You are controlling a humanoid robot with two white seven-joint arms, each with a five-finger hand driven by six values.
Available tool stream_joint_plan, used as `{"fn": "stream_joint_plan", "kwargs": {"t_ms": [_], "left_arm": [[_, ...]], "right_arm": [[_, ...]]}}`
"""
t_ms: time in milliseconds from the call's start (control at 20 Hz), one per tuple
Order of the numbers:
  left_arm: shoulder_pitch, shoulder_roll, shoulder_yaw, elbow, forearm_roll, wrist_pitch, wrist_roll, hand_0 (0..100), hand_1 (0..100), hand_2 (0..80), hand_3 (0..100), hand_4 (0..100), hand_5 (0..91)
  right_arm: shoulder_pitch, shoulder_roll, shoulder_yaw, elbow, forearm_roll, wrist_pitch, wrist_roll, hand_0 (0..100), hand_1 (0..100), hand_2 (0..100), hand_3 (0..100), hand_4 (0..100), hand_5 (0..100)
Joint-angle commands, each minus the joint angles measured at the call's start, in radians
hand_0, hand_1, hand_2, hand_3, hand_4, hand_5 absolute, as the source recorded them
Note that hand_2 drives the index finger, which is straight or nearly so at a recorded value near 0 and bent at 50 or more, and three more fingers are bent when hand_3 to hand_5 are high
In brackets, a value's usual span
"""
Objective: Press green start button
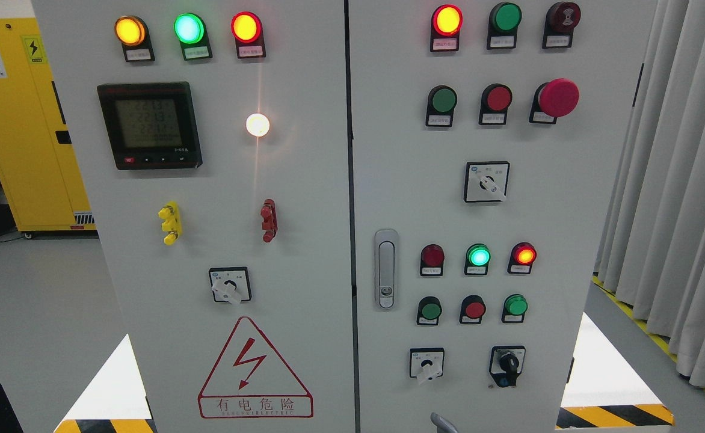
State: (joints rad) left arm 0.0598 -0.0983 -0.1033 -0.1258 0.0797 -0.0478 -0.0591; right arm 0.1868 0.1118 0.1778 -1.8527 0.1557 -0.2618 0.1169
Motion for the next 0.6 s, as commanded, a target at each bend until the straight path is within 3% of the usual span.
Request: {"fn": "stream_joint_plan", "kwargs": {"t_ms": [0,550], "left_arm": [[0.0,0.0,-0.001,0.0,0.0,0.0,-0.001,12,56,0.0,0,0,0.0],[0.0,0.0,0.0,0.0,0.0,0.0,0.001,12,56,0.0,0,0,0.0]], "right_arm": [[0.006,-0.001,0.0,-0.008,-0.001,-0.001,-0.002,43,54,0,0,0,0],[0.005,-0.003,0.0,-0.011,0.001,-0.001,-0.011,42,54,0,0,0,0]]}}
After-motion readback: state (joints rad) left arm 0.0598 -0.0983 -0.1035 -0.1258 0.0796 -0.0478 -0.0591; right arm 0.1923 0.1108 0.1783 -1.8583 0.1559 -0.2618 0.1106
